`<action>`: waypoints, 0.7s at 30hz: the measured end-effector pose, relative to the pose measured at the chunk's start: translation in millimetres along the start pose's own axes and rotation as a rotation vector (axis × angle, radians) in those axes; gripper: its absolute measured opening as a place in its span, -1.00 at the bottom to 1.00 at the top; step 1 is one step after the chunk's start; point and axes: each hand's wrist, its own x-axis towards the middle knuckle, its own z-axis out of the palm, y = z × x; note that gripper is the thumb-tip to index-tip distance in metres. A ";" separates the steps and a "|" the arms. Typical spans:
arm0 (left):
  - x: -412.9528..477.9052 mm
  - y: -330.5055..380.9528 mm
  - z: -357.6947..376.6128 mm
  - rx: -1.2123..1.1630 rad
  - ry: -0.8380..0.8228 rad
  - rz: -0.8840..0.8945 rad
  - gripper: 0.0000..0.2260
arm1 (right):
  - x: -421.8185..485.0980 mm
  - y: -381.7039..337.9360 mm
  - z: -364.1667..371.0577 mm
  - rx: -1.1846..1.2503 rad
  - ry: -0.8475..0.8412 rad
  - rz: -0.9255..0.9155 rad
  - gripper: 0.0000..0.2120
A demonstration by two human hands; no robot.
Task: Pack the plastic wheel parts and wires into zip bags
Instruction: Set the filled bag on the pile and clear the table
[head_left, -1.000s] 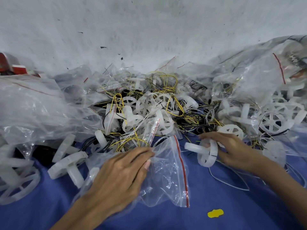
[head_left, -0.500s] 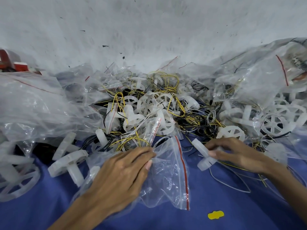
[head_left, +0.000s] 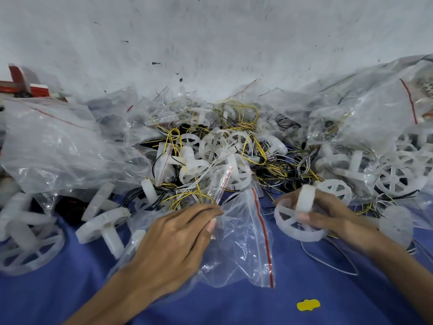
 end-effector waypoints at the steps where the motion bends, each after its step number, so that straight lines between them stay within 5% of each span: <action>1: -0.3 -0.2 0.1 -0.009 0.007 -0.005 -0.70 | 0.3 -2.6 3.9 0.183 0.013 0.014 -0.73; 5: -1.5 1.1 2.3 -0.014 0.022 -0.010 -0.67 | 6.8 -14.7 19.3 0.658 -0.057 0.158 -0.49; 9: -1.8 2.0 3.6 -0.044 0.060 -0.026 -0.67 | 11.9 -30.6 37.0 0.899 -0.222 0.223 -0.58; 15: -1.1 0.0 2.4 -0.124 0.148 -0.065 -0.69 | 11.3 -33.0 54.9 0.944 -0.169 0.307 -0.59; 21: -1.8 1.5 3.1 -0.125 0.186 -0.011 -0.68 | 10.9 -27.1 61.5 0.594 -0.137 0.358 -0.74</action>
